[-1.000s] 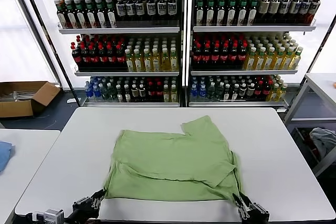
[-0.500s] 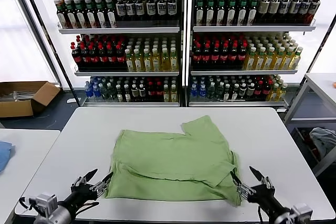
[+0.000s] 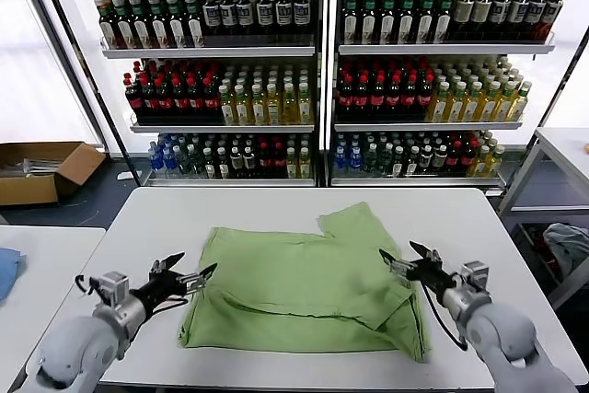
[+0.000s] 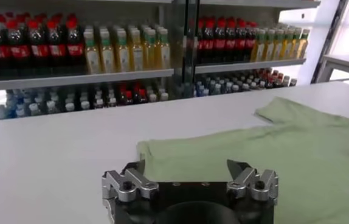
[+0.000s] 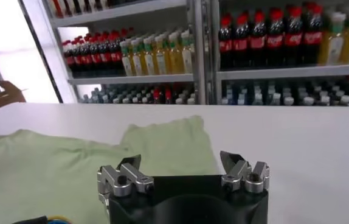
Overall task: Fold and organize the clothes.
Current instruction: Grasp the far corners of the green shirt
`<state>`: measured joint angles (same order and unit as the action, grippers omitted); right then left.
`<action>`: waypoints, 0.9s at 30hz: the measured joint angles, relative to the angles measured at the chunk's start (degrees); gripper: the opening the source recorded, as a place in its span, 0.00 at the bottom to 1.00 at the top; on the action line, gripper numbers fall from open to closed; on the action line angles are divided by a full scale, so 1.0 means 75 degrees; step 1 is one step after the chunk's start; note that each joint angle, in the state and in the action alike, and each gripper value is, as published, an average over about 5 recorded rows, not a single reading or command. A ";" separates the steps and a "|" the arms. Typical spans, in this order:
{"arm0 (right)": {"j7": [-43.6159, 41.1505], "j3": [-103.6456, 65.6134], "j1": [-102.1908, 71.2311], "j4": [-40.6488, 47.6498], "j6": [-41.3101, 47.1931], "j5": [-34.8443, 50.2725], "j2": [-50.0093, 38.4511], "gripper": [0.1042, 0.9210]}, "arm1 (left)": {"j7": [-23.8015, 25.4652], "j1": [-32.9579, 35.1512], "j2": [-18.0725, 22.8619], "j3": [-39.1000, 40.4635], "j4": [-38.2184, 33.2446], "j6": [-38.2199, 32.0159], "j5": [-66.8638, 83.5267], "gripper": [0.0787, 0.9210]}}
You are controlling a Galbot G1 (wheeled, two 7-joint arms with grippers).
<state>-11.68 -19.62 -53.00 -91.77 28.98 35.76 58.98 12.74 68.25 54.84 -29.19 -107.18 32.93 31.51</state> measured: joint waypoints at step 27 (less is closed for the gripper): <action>-0.0136 0.1553 0.2872 0.3322 0.0079 -0.0281 0.0982 0.88 | -0.0122 -0.3477 0.0363 0.2462 0.3892 -0.0183 -0.0622 0.88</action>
<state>-12.70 -7.97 -31.46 -66.85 29.57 33.65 66.35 11.83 42.17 57.56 -10.73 -77.99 31.56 26.84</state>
